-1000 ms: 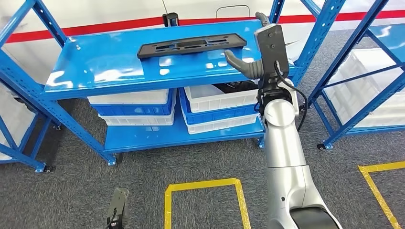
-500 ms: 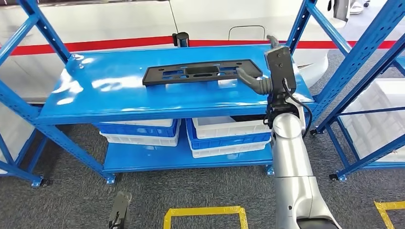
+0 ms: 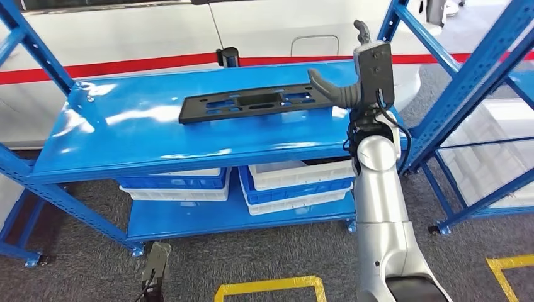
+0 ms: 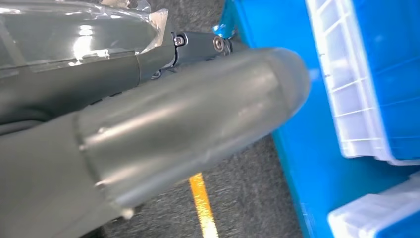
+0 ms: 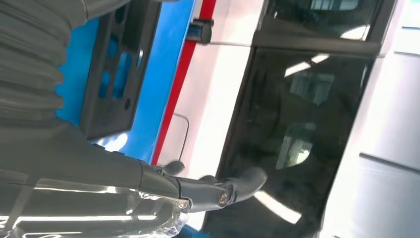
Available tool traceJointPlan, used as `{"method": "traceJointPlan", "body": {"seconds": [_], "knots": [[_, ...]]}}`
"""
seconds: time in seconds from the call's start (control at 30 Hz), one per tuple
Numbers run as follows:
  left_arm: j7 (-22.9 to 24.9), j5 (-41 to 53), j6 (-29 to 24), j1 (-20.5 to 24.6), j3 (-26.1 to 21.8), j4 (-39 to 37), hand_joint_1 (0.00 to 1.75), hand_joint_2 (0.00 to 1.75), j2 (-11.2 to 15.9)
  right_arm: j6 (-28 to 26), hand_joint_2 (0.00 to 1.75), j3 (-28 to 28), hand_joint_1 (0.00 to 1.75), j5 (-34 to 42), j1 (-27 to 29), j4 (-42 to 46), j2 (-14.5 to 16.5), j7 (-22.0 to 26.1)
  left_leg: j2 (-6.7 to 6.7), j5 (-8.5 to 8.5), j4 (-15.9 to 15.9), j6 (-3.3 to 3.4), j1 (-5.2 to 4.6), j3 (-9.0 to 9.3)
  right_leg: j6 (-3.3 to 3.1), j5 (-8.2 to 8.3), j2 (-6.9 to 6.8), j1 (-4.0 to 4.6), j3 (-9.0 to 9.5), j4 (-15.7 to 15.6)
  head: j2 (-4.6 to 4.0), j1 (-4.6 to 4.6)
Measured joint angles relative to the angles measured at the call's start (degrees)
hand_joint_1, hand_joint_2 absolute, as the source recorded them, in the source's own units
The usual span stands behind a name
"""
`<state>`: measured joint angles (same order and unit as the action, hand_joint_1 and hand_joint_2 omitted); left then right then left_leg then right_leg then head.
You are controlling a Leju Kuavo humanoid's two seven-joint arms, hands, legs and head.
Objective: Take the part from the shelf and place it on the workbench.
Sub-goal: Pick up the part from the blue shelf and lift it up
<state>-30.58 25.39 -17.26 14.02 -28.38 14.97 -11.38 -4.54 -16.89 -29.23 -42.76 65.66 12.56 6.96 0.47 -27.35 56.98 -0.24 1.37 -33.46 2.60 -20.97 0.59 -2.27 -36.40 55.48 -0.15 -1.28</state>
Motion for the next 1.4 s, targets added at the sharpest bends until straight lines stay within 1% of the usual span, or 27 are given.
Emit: {"method": "traceJointPlan", "body": {"seconds": [0.03, 0.07, 0.1, 0.13, 0.17, 0.2, 0.23, 0.27, 0.3, 0.33, 0.37, 0.4, 0.43, 0.47, 0.5, 0.53, 0.6, 0.83, 0.93, 1.1, 1.4], "knots": [[0.0, 0.0, -0.1, 0.0, 0.0, 0.0, 0.0, 0.0, 0.0, 0.0, 1.75, 0.0, 0.0, 0.1, -0.1, 0.0, 0.1, 0.1, 0.09, 0.13, 0.0, 0.59, -0.18, 0.1, 0.56, -0.25, -0.03, 0.04, 0.03, 0.0, 0.0, 0.16], [-0.1, 0.0, -0.2, 0.0, 0.0, 0.0, 0.0, 0.0, 0.1, 0.1, 1.75, 0.0, 0.0, 0.3, -0.2, 0.1, 0.1, 0.3, 0.0, 0.7, -0.1, 1.16, -0.3, 0.34, 0.93, -0.47, -0.14, -0.05, -0.02, 0.3, 0.0, 0.25], [-0.2, 0.0, -0.4, 0.1, 0.0, 0.0, 0.0, 0.0, 0.1, 0.1, 1.75, 0.0, 0.0, 0.5, -0.3, 0.1, 0.1, 0.4, -0.04, 1.23, -0.1, 1.69, -0.4, 0.61, 1.01, -0.97, -0.28, -0.12, -0.36, 1.2, 0.0, 0.33], [-0.3, -0.1, -0.5, 0.1, 0.0, 0.0, 0.0, 0.0, 0.2, 0.1, 1.75, 0.0, 0.0, 0.7, -0.5, 0.1, 0.2, 0.6, -0.05, 1.63, -0.2, 2.13, -0.49, 0.89, 0.85, -2.09, -0.43, -0.18, -1.33, 3.5, 0.0, 0.44], [-0.3, -0.1, -0.6, 0.2, 0.0, 0.1, 0.0, 0.0, 0.2, 0.1, 1.75, 0.0, 0.0, 0.8, -0.6, 0.1, 0.2, 0.8, -0.06, 1.8, -0.2, 2.44, -0.61, 0.98, 0.5, -3.73, -0.53, -0.15, -2.99, 7.1, 0.0, 0.54], [-0.4, -0.2, -0.7, 0.2, 0.0, 0.1, 0.0, 0.0, 0.2, 0.1, 1.75, 0.0, 0.0, 0.9, -0.7, 0.1, 0.2, 0.9, -0.12, 1.82, -0.1, 2.65, -0.85, 1.0, 0.17, -5.66, -0.58, 0.04, -5.1, 11.5, 0.0, 0.68], [-0.4, -0.2, -0.7, 0.1, -0.1, 0.1, 0.0, 0.0, 0.3, 0.1, 1.75, 0.0, 0.0, 0.9, -0.7, 0.0, 0.2, 1.0, -0.2, 1.79, -0.1, 2.82, -1.15, 0.99, -0.01, -7.23, -0.58, 0.29, -7.17, 15.7, 0.0, 0.75], [-0.4, -0.2, -0.7, 0.1, -0.1, 0.1, 0.0, 0.0, 0.3, 0.1, 1.75, 0.0, 0.0, 0.9, -0.7, 0.0, 0.2, 1.0, -0.32, 1.72, -0.1, 2.98, -1.48, 1.02, -0.07, -8.02, -0.58, 0.62, -8.49, 18.3, 0.0, 0.8], [-0.4, -0.2, -0.7, 0.1, -0.1, 0.1, 0.0, 0.0, 0.3, 0.1, 1.75, 0.0, 0.0, 0.9, -0.7, 0.0, 0.2, 1.0, -0.47, 1.64, -0.1, 3.12, -1.83, 1.09, -0.06, -8.04, -0.57, 0.99, -8.88, 18.9, 0.0, 0.85], [-0.4, -0.2, -0.7, 0.1, -0.1, 0.1, 0.0, 0.0, 0.3, 0.1, 1.75, 0.0, 0.0, 0.9, -0.7, 0.0, 0.2, 1.0, -0.62, 1.52, -0.1, 3.29, -2.22, 1.25, -0.12, -6.99, -0.57, 1.42, -7.74, 16.6, 0.0, 0.86], [-0.5, -0.2, -0.7, 0.1, -0.1, 0.1, 0.0, 0.0, 0.2, 0.1, 1.75, 0.0, 0.0, 0.9, -0.7, 0.0, 0.2, 1.1, -0.76, 1.38, -0.1, 3.46, -2.56, 1.48, -0.33, -5.5, -0.55, 1.9, -5.81, 12.7, 0.0, 0.88], [-0.5, -0.2, -0.7, 0.1, -0.1, 0.1, 0.0, 0.0, 0.2, 0.1, 1.75, 0.0, 0.0, 0.8, -0.8, 0.0, 0.3, 1.1, -0.87, 1.22, -0.1, 3.6, -2.82, 1.71, -0.69, -3.94, -0.53, 2.38, -3.7, 8.5, 0.0, 0.89], [-0.5, -0.2, -0.7, 0.1, -0.1, 0.1, 0.0, 0.0, 0.1, 0.1, 1.75, -0.1, 0.0, 0.6, -0.8, -0.1, 0.3, 1.1, -0.95, 1.04, -0.1, 3.69, -3.07, 1.91, -1.31, -2.55, -0.4, 2.84, -1.74, 4.8, 0.0, 0.8], [-0.5, -0.1, -0.7, 0.2, -0.1, 0.1, 0.0, 0.0, 0.0, -0.1, 1.75, -0.2, 0.0, 0.3, -0.9, -0.1, 0.4, 1.2, -1.05, 0.89, -0.1, 3.66, -3.19, 1.99, -1.89, -1.76, -0.33, 3.1, -0.6, 2.7, 0.0, 0.66], [-0.5, 0.0, -0.6, 0.2, 0.0, 0.0, 0.0, 0.0, 0.0, -0.4, 1.75, -0.3, 0.0, -0.3, -1.0, -0.1, 0.5, 1.2, -1.13, 0.76, 0.0, 3.63, -3.26, 1.98, -2.28, -1.28, -0.28, 3.18, 0.0, 1.7, 0.0, 0.53], [-0.5, 0.1, -0.6, 0.2, 0.0, 0.0, 0.0, 0.0, -0.1, -0.9, 1.75, -0.6, 0.0, -1.0, -1.1, -0.2, 0.5, 1.1, -1.2, 0.64, 0.0, 3.56, -3.28, 1.95, -2.54, -1.04, -0.24, 3.17, 0.25, 1.4, 0.0, 0.41], [-0.4, 0.6, -0.5, 0.1, 0.0, 0.0, 0.0, 0.0, -0.3, -2.0, 1.75, -1.3, 0.0, -2.6, -1.1, -0.5, 0.7, 1.0, -1.23, 0.48, 0.1, 3.48, -3.16, 1.88, -2.53, -0.89, -0.29, 3.05, 0.29, 1.2, 0.0, 0.41], [0.1, 2.0, -0.7, 0.1, 0.8, 0.0, 0.0, 0.0, -0.8, -4.0, 1.75, -2.2, 0.0, -5.3, 0.1, -2.6, 0.7, 1.0, -1.19, 0.25, 0.0, 3.25, -3.01, 1.85, -2.81, -1.19, -0.23, 3.21, 0.12, 1.2, 0.0, 0.42], [0.2, 2.3, -0.7, 0.1, 1.2, 0.0, 0.0, 0.0, -1.0, -4.6, 1.75, -2.2, 0.0, -6.9, 0.9, -3.7, 0.4, 0.8, -1.16, 0.25, 0.0, 3.25, -2.99, 1.86, -2.82, -1.2, -0.21, 3.23, 0.12, 1.2, 0.0, 0.42], [0.5, 3.0, -0.6, 0.1, 1.7, 0.0, 0.0, 0.0, -1.5, -6.7, 1.75, -2.5, 0.0, -13.3, 2.5, -6.4, 0.1, -0.2, -1.15, 0.26, 0.0, 3.24, -2.97, 1.88, -2.83, -1.19, -0.2, 3.24, 0.14, 1.2, 0.0, 0.42], [0.5, 3.2, -0.5, 0.1, 2.4, 0.0, 0.0, 0.0, -1.7, -7.2, 1.75, -2.8, 0.0, -14.3, 3.2, -8.9, -0.1, -0.2, -1.09, 0.26, 0.0, 3.24, -2.97, 1.87, -2.83, -1.19, -0.18, 3.24, 0.13, 1.2, 0.0, 0.43]]}}
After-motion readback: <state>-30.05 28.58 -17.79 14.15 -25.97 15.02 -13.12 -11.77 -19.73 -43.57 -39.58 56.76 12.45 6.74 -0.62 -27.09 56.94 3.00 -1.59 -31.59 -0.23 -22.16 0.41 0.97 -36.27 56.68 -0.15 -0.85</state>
